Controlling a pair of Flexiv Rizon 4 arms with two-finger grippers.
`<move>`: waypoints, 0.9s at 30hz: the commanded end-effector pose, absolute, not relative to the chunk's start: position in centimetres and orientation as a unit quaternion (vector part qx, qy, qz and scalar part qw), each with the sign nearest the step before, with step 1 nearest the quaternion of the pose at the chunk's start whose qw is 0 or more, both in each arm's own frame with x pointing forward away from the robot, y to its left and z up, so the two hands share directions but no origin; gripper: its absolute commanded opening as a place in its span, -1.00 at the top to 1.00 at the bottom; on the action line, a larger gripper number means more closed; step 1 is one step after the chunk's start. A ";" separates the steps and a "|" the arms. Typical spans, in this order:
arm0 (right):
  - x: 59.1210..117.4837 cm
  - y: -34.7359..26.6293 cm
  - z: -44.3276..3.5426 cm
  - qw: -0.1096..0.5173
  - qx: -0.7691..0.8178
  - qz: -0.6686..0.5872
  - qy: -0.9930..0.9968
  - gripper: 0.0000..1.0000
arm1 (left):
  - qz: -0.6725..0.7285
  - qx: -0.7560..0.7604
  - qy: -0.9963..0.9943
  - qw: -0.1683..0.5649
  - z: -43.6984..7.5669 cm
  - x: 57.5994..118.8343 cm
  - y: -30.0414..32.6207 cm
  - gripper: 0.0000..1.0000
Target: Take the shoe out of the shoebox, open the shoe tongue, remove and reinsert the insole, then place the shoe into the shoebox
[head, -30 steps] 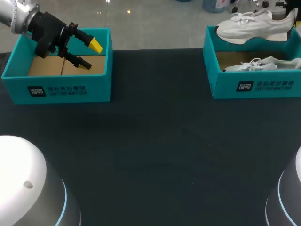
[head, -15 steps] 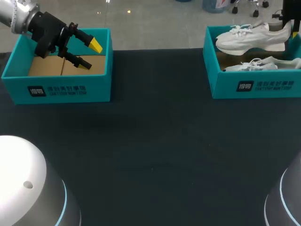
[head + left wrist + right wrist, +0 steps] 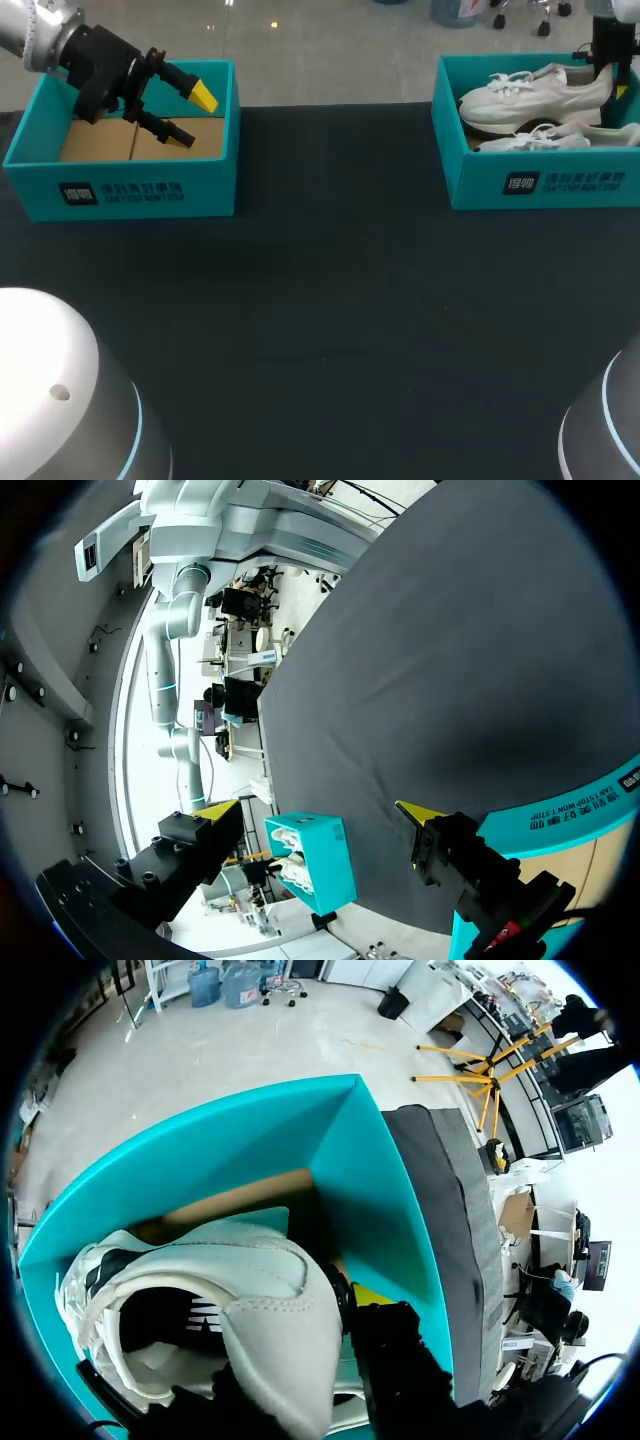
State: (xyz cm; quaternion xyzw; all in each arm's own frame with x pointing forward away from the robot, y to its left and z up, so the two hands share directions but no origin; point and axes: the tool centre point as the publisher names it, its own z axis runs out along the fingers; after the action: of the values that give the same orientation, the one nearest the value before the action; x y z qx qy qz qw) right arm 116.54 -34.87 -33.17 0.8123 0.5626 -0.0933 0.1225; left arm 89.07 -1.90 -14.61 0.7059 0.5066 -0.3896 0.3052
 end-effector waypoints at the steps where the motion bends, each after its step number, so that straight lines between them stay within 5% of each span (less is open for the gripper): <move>1: 117.8 -35.2 -34.3 0.114 0.814 -0.101 0.561 1.00 | -0.389 0.707 0.507 0.304 -14.6 89.1 -1.9 -1.00; 12: 117.4 -35.9 -36.2 0.092 0.824 -0.102 0.549 1.00 | -0.389 0.707 0.507 0.304 -14.6 89.1 -1.9 -1.00; 13: 117.3 -35.9 -36.2 0.089 0.826 -0.100 0.547 0.54 | -0.389 0.707 0.507 0.304 -14.6 89.1 -1.9 -1.00; 17: 117.2 -36.2 -36.1 0.079 0.834 -0.089 0.539 0.09 | -0.389 0.707 0.507 0.304 -14.6 89.1 -1.9 -1.00; 18: 117.3 -36.3 -36.0 0.079 0.834 -0.088 0.539 -0.73 | -0.389 0.707 0.507 0.304 -14.6 89.1 -1.9 -1.00; 19: 117.3 -36.2 -35.8 0.079 0.834 -0.087 0.539 -1.00 | -0.389 0.707 0.507 0.304 -14.6 89.1 -1.9 -1.00; 27: 115.3 -34.7 -32.3 0.072 0.827 -0.067 0.553 -1.00 | -0.389 0.707 0.507 0.304 -14.6 89.1 -1.9 -1.00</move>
State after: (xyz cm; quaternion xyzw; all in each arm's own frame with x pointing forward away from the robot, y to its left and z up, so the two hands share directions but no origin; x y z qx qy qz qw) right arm 116.50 -34.59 -34.57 0.8275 0.5522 -0.0724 0.0719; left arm 89.07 -1.90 -14.61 0.7059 0.5067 -0.3896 0.3052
